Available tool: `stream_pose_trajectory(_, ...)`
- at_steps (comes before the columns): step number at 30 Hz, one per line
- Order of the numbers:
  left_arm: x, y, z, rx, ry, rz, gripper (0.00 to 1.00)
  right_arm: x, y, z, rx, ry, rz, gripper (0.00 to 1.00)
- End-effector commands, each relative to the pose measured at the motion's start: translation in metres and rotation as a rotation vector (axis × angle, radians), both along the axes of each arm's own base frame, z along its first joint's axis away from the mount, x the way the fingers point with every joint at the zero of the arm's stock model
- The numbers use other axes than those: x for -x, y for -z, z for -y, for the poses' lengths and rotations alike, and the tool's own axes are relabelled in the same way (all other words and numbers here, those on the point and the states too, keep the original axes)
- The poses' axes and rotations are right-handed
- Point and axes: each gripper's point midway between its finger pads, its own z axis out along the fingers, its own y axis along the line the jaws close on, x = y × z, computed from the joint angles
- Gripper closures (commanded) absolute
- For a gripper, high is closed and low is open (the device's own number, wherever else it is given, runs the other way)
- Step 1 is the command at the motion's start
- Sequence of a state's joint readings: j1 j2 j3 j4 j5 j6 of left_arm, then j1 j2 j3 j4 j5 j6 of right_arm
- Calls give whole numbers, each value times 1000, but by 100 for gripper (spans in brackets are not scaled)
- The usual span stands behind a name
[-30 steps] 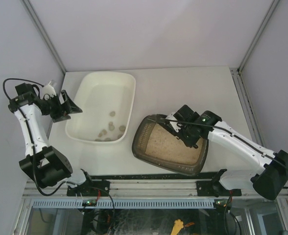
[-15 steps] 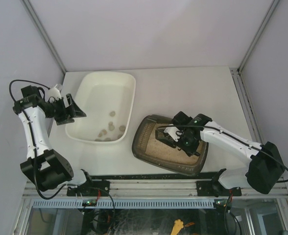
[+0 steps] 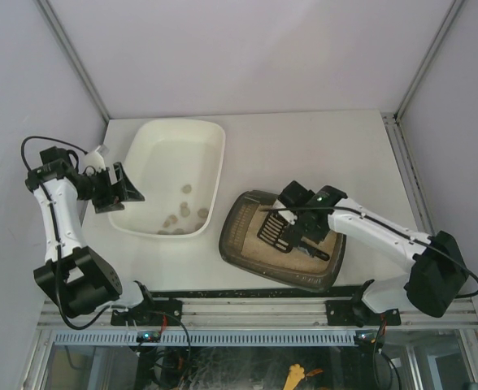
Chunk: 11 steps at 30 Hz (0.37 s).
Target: Clean the litter box
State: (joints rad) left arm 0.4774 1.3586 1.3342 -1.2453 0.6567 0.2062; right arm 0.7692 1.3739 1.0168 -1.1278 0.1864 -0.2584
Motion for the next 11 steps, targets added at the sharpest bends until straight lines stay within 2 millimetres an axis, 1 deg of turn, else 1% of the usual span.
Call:
stream_pose_trajectory(1, 5, -4, 1, -34, 10, 28, 15, -82, -110, -24, -241, 277, 488, 0)
stream_pose_trajectory(2, 4, -5, 2, -32, 7, 26, 15, -86, -135, -37, -342, 305, 520, 0)
stream_pose_trajectory(3, 4, -6, 2, -31, 3, 23, 15, -90, -156, -45, -427, 345, 557, 0)
stream_pose_trajectory(5, 4, -9, 3, -35, -4, 28, 15, -100, -191, -46, -558, 449, 687, 0)
stream_pose_trajectory(8, 5, -13, -1, -70, -27, 44, 15, -106, -234, -48, -769, 507, 862, 0)
stream_pose_trajectory(9, 5, -12, -3, -87, -37, 47, 15, -109, -251, -47, -864, 538, 961, 0)
stream_pose_trajectory(10, 5, -11, -6, -106, -48, 48, 15, -110, -268, -39, -956, 588, 1075, 0)
stream_pose_trajectory(11, 5, -10, -9, -121, -58, 50, 15, -109, -283, -22, -1012, 707, 1155, 0)
